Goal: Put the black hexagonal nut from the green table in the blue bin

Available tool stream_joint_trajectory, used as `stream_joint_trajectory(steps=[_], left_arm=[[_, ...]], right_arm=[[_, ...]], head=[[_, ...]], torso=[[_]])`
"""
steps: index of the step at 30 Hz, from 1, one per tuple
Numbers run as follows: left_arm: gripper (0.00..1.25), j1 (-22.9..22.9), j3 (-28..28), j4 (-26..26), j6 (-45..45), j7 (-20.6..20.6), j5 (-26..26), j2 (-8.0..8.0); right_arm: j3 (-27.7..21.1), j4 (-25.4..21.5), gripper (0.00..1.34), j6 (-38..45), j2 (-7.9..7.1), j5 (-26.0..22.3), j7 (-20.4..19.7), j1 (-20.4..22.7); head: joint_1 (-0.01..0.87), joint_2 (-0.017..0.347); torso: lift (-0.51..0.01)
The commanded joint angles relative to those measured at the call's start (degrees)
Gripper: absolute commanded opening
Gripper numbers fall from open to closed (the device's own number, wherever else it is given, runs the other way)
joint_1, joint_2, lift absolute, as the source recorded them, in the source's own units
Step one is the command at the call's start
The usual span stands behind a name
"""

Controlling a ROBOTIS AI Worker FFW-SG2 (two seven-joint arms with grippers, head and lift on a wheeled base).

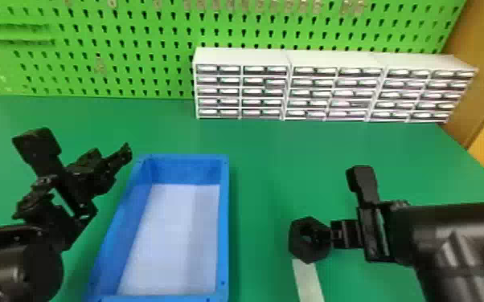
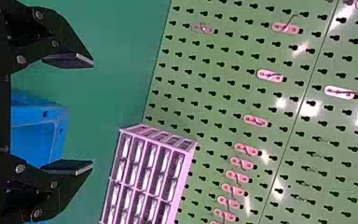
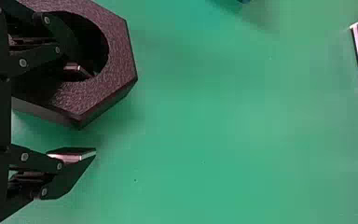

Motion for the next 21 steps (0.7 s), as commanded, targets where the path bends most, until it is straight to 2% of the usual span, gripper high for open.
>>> stream_joint_trajectory(steps=[1,4,9,12,21], left_arm=[[0.77,0.0,0.0,0.1,0.0,0.0,0.0,0.0],[0.77,0.0,0.0,0.1,0.0,0.0,0.0,0.0],[0.77,0.0,0.0,0.1,0.0,0.0,0.0,0.0],[0.77,0.0,0.0,0.1,0.0,0.0,0.0,0.0],[0.77,0.0,0.0,0.1,0.0,0.0,0.0,0.0]], right_arm=[[0.3,0.0,0.58,0.2,-0.09,0.3,0.0,-0.1],[0.7,0.0,0.46,0.3,-0.18,0.7,0.0,-0.1],[1.3,0.0,0.4,0.7,-0.18,1.3,0.0,-0.4],[1.7,0.0,0.31,0.9,-0.18,1.6,0.0,-0.4],[1.7,0.0,0.29,0.9,-0.26,1.6,0.0,-0.4]], head=[[0.691,0.009],[0.691,0.009],[0.691,0.009],[0.691,0.009],[0.691,0.009]], torso=[[-0.097],[-0.097],[-0.097],[-0.097],[-0.097]])
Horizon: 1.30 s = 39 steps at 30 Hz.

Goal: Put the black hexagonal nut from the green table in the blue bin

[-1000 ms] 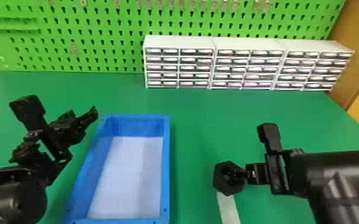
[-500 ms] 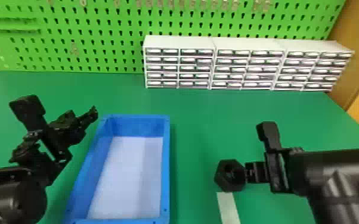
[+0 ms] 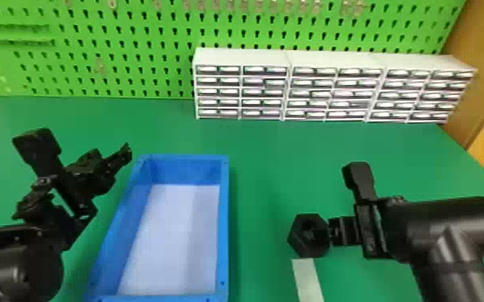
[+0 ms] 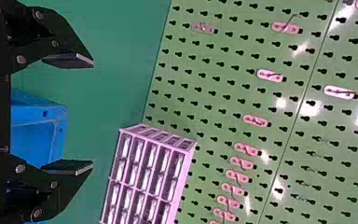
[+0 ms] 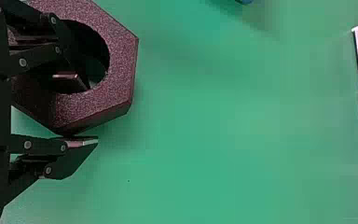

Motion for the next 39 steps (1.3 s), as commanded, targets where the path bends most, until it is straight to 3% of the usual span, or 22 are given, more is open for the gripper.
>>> stream_joint_trajectory(steps=[1,12,24,33,39], left_arm=[[0.77,0.0,0.0,0.0,0.0,0.0,0.0,0.0],[0.77,0.1,0.2,0.0,0.0,0.0,0.1,0.0],[0.77,0.3,0.4,0.0,0.0,-0.1,0.3,0.0],[0.77,0.3,0.4,0.0,0.0,-0.1,0.4,0.0],[0.77,0.4,0.4,0.0,0.0,0.0,0.4,0.0]], right_arm=[[0.0,0.0,0.29,0.0,-0.09,0.0,0.0,0.0],[-2.8,-0.2,0.3,-1.1,-0.26,0.8,0.0,-0.2],[-7.2,-2.5,0.3,-7.3,-0.62,8.4,0.0,0.4],[-7.1,-3.9,0.3,-15.9,-0.26,13.3,0.0,1.1],[-7.5,-4.9,0.3,-25.7,0.88,14.7,-1.5,2.2]], head=[[0.691,0.009],[0.691,0.009],[0.691,0.009],[0.691,0.009],[0.691,0.009]], torso=[[-0.097],[-0.097],[-0.097],[-0.097],[-0.097]])
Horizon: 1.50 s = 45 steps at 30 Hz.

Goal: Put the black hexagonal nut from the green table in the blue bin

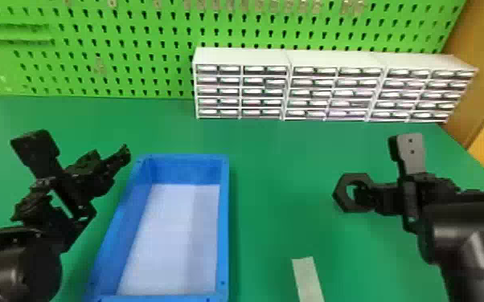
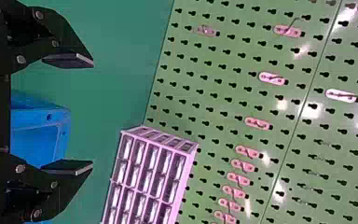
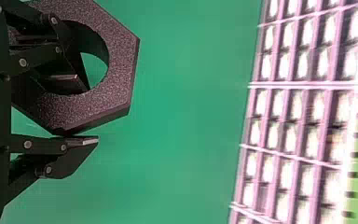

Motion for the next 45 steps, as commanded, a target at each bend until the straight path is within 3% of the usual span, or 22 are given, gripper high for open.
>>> stream_joint_trajectory(steps=[1,6,16,21,28,37,45], left_arm=[[0.77,0.1,0.0,0.0,0.0,0.0,0.0,0.0],[0.77,0.2,-0.1,0.0,0.0,0.1,0.1,0.0],[0.77,0.2,-0.4,0.0,0.0,0.0,0.1,0.0],[0.77,0.2,-0.4,0.0,0.0,0.1,0.1,0.0],[0.77,0.2,-0.4,0.0,0.0,0.0,0.1,0.0],[0.77,0.2,-0.2,0.0,-0.1,0.1,0.1,0.0],[0.77,0.2,-0.2,0.0,0.0,0.0,0.0,0.0]], right_arm=[[-0.6,-0.8,0.3,-8.0,1.15,0.5,-2.3,1.1],[-1.7,-0.9,0.3,-16.8,1.85,-2.5,-6.2,1.9],[1.0,-0.1,0.29,-35.7,0.71,-9.6,-18.2,3.4],[3.1,2.8,0.3,-44.0,-0.17,-12.8,-18.9,2.1],[9.9,6.7,0.3,-51.7,-2.45,-20.1,-18.9,-1.3],[21.3,9.3,0.3,-52.9,-6.67,-35.3,-18.9,-6.9],[30.5,10.0,0.3,-50.6,-9.75,-45.3,-18.8,-10.7]], head=[[0.691,0.009],[0.691,0.009],[0.691,0.009],[0.691,0.009],[0.691,0.009],[0.691,0.009],[0.691,0.009]], torso=[[-0.097],[-0.097],[-0.097],[-0.097],[-0.097],[-0.097],[-0.097]])
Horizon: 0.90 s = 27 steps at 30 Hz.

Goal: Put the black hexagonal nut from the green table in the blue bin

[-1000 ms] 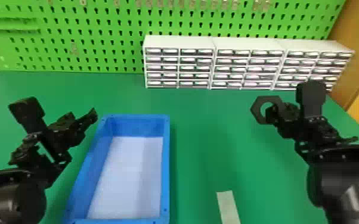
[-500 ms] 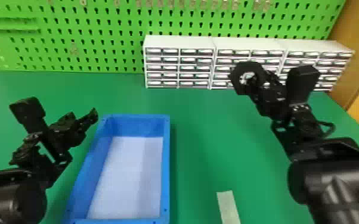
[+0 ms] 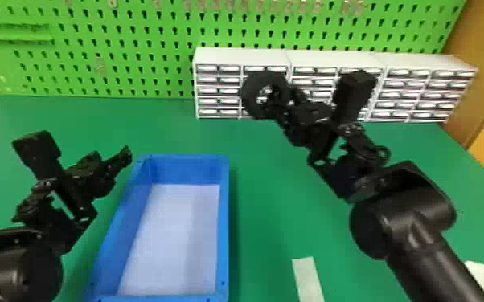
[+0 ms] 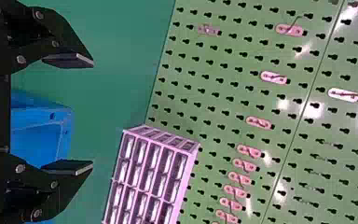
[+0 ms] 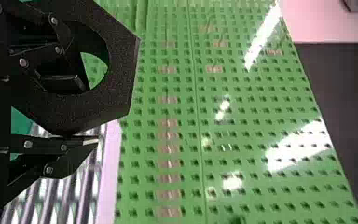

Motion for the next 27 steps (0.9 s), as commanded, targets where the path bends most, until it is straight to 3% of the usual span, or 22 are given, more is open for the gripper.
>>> stream_joint_trajectory(steps=[1,16,27], left_arm=[[0.77,0.0,0.1,0.0,0.0,0.1,0.0,0.0],[0.77,-0.1,0.1,0.0,0.0,0.1,0.0,0.0],[0.77,-0.3,0.1,0.0,0.0,0.1,-0.3,0.0]], right_arm=[[5.2,0.4,0.3,0.9,-1.76,-5.4,0.0,-1.9],[16.1,1.4,0.3,0.9,-3.61,-11.3,1.1,-4.2],[19.3,1.7,0.3,0.9,-4.05,-12.5,1.4,-5.0]], head=[[0.691,0.009],[0.691,0.009],[0.691,0.009]], torso=[[-0.097],[-0.097],[-0.097]])
